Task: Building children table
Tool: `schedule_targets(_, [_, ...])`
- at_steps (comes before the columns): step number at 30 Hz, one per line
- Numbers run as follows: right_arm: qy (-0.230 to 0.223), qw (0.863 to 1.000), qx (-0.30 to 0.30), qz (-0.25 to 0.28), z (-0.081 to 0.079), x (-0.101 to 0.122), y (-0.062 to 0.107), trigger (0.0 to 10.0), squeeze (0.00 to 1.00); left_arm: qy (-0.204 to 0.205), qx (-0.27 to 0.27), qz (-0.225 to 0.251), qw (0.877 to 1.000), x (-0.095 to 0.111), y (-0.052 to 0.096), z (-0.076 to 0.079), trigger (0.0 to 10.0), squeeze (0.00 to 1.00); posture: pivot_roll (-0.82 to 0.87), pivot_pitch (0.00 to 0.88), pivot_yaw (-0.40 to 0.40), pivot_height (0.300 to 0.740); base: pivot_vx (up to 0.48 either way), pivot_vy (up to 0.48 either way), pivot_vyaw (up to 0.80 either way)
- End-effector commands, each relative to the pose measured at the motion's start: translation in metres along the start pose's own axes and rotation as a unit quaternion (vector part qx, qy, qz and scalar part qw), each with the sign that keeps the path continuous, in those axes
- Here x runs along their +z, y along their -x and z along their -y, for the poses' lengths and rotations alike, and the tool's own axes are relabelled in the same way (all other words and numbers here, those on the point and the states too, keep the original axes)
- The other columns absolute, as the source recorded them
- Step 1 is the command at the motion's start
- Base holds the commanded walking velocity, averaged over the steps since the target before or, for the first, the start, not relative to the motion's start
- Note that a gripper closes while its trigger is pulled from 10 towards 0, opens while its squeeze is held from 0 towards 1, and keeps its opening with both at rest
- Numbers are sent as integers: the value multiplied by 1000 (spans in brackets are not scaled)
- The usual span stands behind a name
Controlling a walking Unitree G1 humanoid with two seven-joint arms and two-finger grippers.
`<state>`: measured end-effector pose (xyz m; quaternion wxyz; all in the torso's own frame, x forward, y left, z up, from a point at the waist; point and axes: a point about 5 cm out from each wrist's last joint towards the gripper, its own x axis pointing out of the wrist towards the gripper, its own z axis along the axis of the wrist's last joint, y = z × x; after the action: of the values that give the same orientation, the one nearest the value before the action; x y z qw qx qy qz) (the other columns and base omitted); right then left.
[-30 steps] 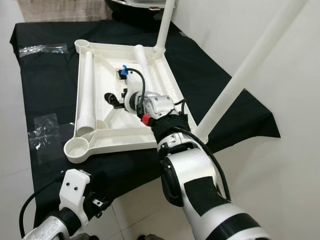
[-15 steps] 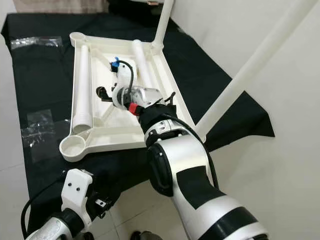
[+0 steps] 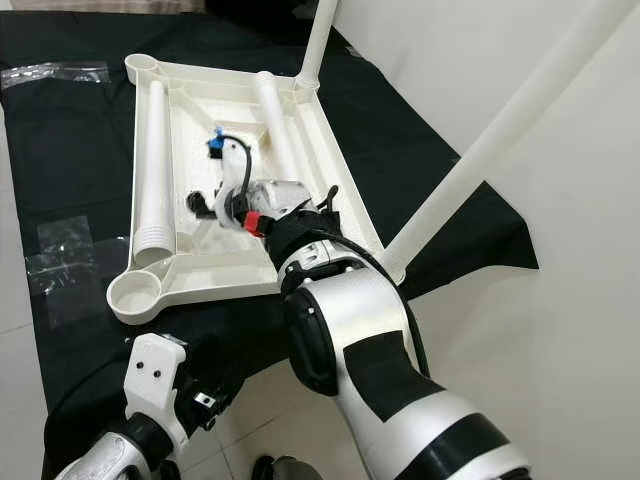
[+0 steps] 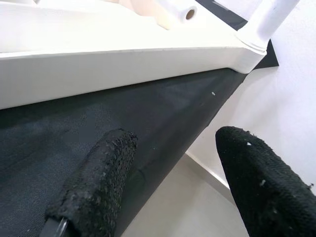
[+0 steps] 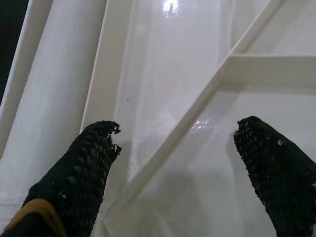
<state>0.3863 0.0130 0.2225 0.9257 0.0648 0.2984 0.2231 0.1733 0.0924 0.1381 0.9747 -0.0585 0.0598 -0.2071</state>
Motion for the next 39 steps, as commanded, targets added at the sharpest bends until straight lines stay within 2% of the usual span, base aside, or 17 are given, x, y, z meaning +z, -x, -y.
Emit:
schedule_targets(1, [9,1000,-1,-28,2,-12,-3,10000,0,7,-6,-12,1000,-4,0,4,10000,0,16,184,-268,740,0,0,0])
schedule_targets(8, [25,999,-13,-45,5,-26,-8,10000,0,7,-7,-11,1000,-4,-2,5,10000,0,17,182,-270,740,0,0,0])
schedule_targets(9, [32,998,-19,-46,8,-30,-10,4353,0,7,-6,-11,1000,-4,-1,5,10000,0,19,184,-270,740,0,0,0])
schedule_targets(10, [32,998,-19,-46,8,-30,-10,4353,0,7,-6,-11,1000,-4,-1,5,10000,0,19,184,-270,740,0,0,0])
schedule_targets(11, [36,998,-21,-49,9,-32,-11,0,0,7,-5,-10,1000,-4,-1,5,10000,0,18,185,-270,740,0,0,0])
schedule_targets(24, [50,997,-40,-43,22,-33,-10,0,0,7,-4,-9,1000,-3,0,5,10000,0,21,189,-268,740,0,0,0])
schedule_targets(28, [79,995,-40,-47,26,-34,-10,0,0,7,-4,-8,1000,-3,0,4,10000,0,18,189,-267,740,0,0,0])
schedule_targets(30, [116,991,-40,-58,35,-36,-9,0,0,7,-3,-9,1000,-3,1,4,10000,0,18,188,-267,740,0,0,0])
schedule_targets(32, [123,990,-32,-65,38,-36,-8,0,0,7,-2,-9,1000,-3,1,4,10000,0,16,187,-266,740,0,0,0])
schedule_targets(33, [113,991,-29,-63,40,-34,-7,10000,0,7,-2,-9,1000,-3,1,3,10000,0,13,186,-263,740,0,0,0])
schedule_targets(35, [103,992,-27,-60,41,-33,-6,10000,0,8,-2,-9,1000,-3,1,3,10000,0,13,186,-263,740,0,0,0])
schedule_targets(36, [76,996,-21,-47,39,-28,-5,10000,0,8,-2,-10,1000,-3,1,3,10000,0,17,185,-262,740,0,0,0])
schedule_targets(37, [76,996,-21,-47,39,-28,-5,10000,0,8,-2,-10,1000,-3,1,3,10000,0,17,185,-262,740,0,0,0])
schedule_targets(38, [32,999,-17,-22,37,-20,-4,10000,0,8,-2,-10,1000,-3,1,3,10000,0,17,185,-262,740,0,0,0])
schedule_targets(39, [-23,1000,-12,16,34,-7,-1,10000,1000,8,-3,-11,1000,-4,1,3,10000,0,23,184,-260,740,0,0,0])
